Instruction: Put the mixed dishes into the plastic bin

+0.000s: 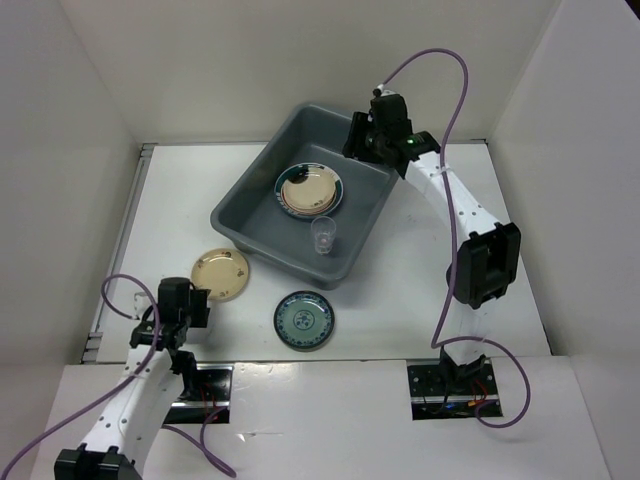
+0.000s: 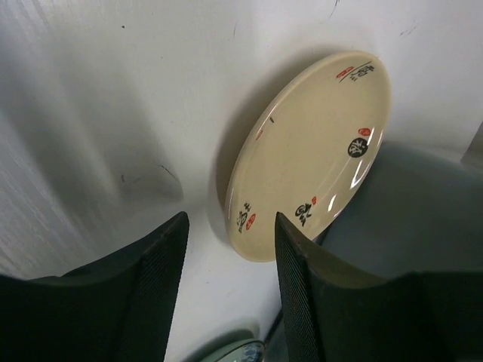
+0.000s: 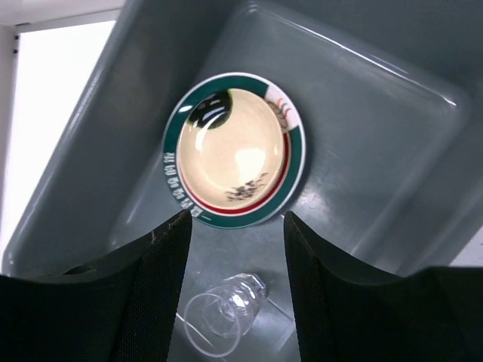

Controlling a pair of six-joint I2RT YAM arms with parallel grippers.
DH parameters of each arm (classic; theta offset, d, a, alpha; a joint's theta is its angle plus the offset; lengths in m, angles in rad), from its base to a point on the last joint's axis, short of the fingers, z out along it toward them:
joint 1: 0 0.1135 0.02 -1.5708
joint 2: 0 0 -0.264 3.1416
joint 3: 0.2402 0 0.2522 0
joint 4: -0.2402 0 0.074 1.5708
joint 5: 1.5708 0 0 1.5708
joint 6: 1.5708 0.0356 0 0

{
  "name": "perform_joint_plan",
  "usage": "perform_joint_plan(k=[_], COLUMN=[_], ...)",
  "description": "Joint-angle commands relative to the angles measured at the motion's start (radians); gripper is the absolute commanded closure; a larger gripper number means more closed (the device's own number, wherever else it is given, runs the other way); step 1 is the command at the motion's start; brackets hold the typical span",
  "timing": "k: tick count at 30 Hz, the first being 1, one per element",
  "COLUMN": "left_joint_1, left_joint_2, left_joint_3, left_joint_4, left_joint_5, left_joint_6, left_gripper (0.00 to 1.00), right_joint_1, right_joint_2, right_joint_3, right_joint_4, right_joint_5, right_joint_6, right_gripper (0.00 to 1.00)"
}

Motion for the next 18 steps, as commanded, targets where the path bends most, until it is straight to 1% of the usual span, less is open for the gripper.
perform_joint_plan(k=[1,2,4,9,10,11,13,16,17,18], left_joint_1=[0.006,0.006,0.006,0.006,0.006,0.006,0.006,0.006,0.006,0.006], left_joint_2=[0.011,0.024,0.071,0.197,0.208,0.217,0.229,0.229,0.229,0.229], left_joint_3=[-0.009,-0.009,-0.009,0.009,0.009,0.021,0.030,0.031,0.031,0.031], left_joint_4=[0.071,0.084,0.135,0.239,0.239,0.239,0.239,0.239,0.239,0.239], left_joint_5=[-0.026,-0.039,-0.048,-0.048,-0.048,-0.057,-0.068,-0.086,-0.095,-0.105], left_joint_6=[-0.032,-0.032,-0.032,-0.010,-0.010,-0.010,0.014,0.014,0.014,0.025], left_gripper=[0.43,0.43,0.46,0.48,0.51,0.51,0.56,0.70,0.76,0.89], right_joint_1=[-0.009,-0.009,-0.009,-0.009,-0.009,-0.019,-0.019,-0.028,-0.038,-0.038], right_joint_2=[-0.062,-0.071,-0.080,-0.123,-0.123,-0.135,-0.146,-0.158,-0.158,-0.167], right_joint_3=[-0.027,-0.027,-0.037,-0.068,-0.068,-0.077,-0.088,-0.097,-0.097,-0.097], right_joint_4=[0.047,0.047,0.047,0.056,0.056,0.056,0.056,0.065,0.065,0.065], right_joint_5=[0.027,0.027,0.038,0.067,0.067,0.076,0.076,0.076,0.085,0.085], right_joint_6=[-0.018,-0.018,-0.018,-0.027,-0.027,-0.027,-0.027,-0.027,-0.027,-0.027], right_gripper=[0.42,0.42,0.42,0.41,0.41,0.40,0.40,0.40,0.40,0.40])
